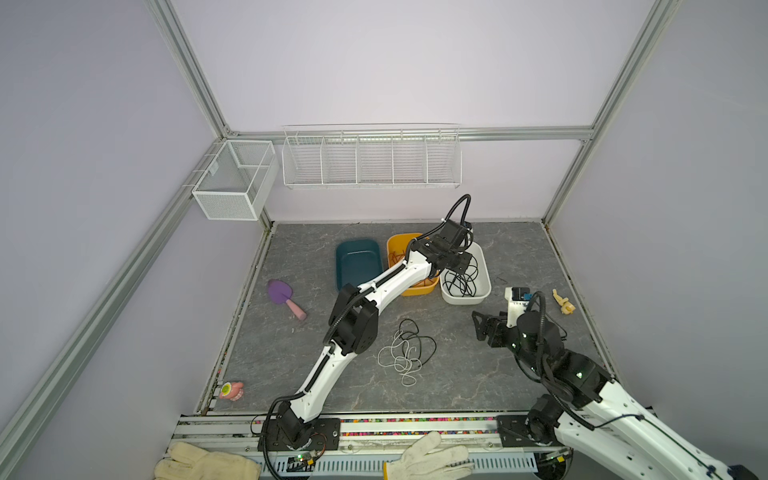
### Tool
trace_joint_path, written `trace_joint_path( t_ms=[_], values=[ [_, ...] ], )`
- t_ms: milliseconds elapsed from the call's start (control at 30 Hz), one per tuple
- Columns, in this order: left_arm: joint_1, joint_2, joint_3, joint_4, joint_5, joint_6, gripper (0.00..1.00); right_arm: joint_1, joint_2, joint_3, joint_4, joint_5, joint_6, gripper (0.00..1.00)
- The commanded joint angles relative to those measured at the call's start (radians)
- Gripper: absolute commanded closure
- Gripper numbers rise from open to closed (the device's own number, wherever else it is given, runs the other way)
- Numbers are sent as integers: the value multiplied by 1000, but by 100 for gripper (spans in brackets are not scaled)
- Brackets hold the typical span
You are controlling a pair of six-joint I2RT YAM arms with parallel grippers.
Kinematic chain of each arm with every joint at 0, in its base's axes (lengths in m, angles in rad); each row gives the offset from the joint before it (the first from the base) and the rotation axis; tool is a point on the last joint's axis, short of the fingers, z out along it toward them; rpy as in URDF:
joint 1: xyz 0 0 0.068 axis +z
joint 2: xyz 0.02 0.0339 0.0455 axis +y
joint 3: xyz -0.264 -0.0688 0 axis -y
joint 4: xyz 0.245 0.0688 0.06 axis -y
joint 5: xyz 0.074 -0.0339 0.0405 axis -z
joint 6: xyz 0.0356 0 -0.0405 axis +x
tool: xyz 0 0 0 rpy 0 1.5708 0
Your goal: Untangle the cables
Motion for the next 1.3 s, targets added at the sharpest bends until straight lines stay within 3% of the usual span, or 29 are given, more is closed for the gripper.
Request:
trace_joint_path(
  t_ms=[0,333,733,1267],
  values=[
    [0,24,31,-45,-14,25,100,-35,21,19,23,-84,26,11],
    [-2,68,34,-58,-3,22,100,-121,49,15,25,-194,52,11],
    [-2,122,97,-112,0,24,99,-150,88,17,38,-257,60,11],
    [-2,121,179,-150,4,23,74,-159,100,17,45,-281,60,11]
  ],
)
